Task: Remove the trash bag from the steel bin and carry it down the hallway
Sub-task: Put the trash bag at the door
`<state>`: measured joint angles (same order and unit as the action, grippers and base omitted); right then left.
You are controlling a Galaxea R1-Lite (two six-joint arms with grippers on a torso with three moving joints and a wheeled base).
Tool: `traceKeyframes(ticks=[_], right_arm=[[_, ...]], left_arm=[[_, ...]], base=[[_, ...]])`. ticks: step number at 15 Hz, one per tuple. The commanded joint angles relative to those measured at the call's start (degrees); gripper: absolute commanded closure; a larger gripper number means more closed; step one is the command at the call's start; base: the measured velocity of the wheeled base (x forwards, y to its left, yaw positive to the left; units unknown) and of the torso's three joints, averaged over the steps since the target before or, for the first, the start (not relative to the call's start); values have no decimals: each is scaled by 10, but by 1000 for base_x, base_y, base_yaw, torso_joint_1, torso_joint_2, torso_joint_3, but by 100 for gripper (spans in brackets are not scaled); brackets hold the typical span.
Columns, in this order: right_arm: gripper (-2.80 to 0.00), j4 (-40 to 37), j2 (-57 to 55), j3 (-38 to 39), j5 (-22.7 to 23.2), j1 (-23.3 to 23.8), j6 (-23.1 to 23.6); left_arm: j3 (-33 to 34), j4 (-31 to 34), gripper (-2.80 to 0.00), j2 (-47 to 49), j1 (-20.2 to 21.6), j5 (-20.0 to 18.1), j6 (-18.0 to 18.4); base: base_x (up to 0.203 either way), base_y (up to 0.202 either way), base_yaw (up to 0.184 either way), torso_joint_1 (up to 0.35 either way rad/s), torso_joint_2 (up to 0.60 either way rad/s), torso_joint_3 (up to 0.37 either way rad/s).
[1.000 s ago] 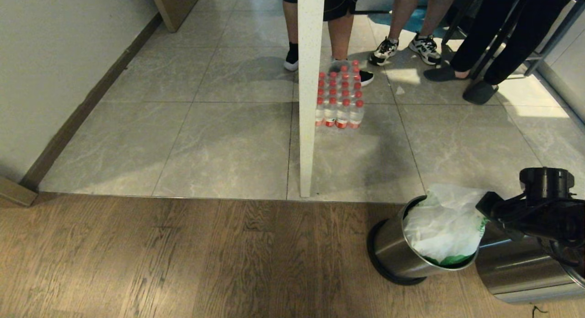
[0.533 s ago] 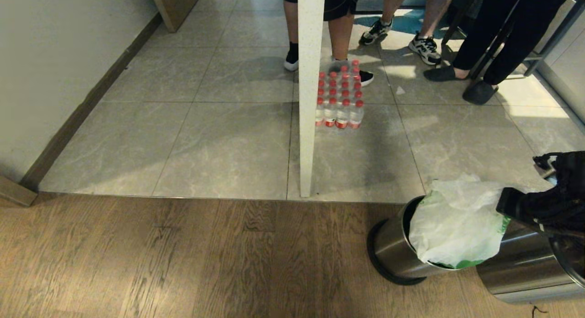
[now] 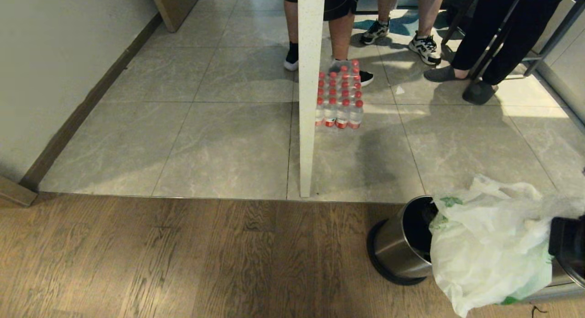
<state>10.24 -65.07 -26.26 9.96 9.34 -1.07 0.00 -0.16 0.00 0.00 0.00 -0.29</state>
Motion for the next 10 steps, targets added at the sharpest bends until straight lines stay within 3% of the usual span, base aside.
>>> traceKeyframes(ticks=[1, 5, 7, 10], right_arm=[[0, -38, 158, 37, -12, -26, 3], [0, -178, 388, 113, -63, -70, 9], [0, -213, 473, 161, -74, -72, 35], [0, -154, 537, 227, -84, -81, 72]], left_arm=[[0, 0, 0, 0, 0, 0, 0], [0, 0, 0, 0, 0, 0, -1], [0, 0, 0, 0, 0, 0, -1], [0, 0, 0, 0, 0, 0, -1]], base=[[0, 0, 0, 0, 0, 0], [0, 0, 0, 0, 0, 0], [0, 0, 0, 0, 0, 0], [0, 0, 0, 0, 0, 0]])
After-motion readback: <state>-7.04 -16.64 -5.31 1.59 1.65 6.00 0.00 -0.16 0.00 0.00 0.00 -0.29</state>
